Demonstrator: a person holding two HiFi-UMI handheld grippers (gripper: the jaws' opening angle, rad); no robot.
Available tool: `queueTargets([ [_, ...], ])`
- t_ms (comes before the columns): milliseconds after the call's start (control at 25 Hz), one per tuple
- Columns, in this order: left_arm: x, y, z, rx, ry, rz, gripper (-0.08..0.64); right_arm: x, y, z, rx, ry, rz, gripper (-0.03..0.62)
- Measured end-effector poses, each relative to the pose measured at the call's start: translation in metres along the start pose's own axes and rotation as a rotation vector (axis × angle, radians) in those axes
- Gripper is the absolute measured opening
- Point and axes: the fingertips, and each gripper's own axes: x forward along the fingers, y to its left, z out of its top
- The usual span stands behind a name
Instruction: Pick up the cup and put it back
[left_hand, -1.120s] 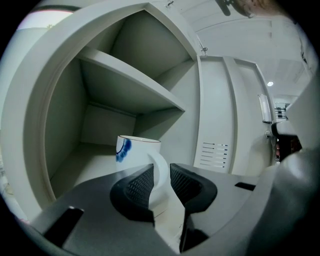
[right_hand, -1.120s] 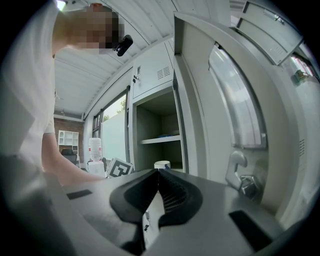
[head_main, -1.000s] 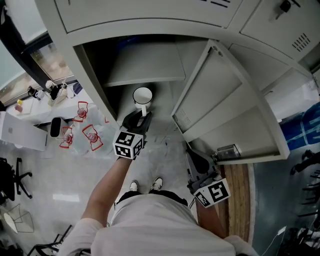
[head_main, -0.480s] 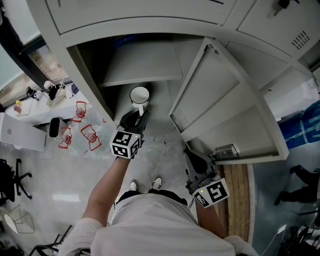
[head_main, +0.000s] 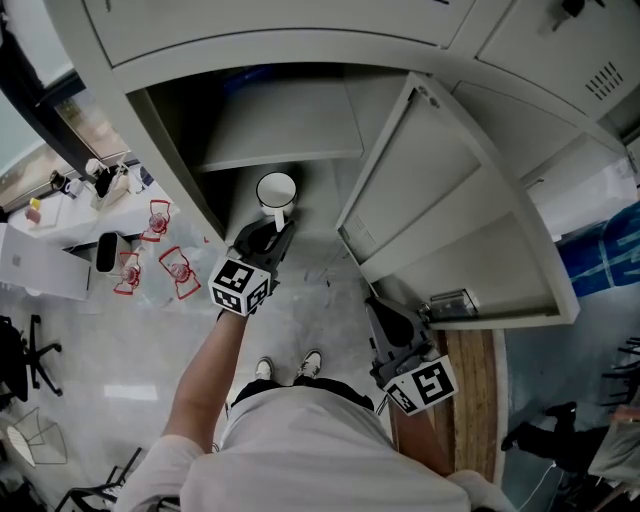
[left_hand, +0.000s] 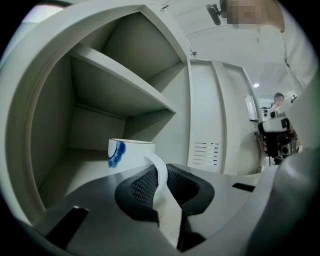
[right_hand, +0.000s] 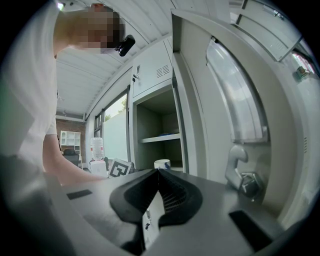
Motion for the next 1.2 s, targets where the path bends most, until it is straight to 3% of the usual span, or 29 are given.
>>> queueTargets([
  [200, -0.002, 0.0, 0.007, -0.032, -0.044, -0.026, 0.066, 0.001, 0.0, 0.0, 0.001, 0.004, 0.003, 0.018],
  [1200, -0.013, -0.001, 0.021, -0.078, -0.105, -0.079, 0.06, 0.002, 0.003, 0.003, -0.009, 0.003, 0.009, 0.018],
])
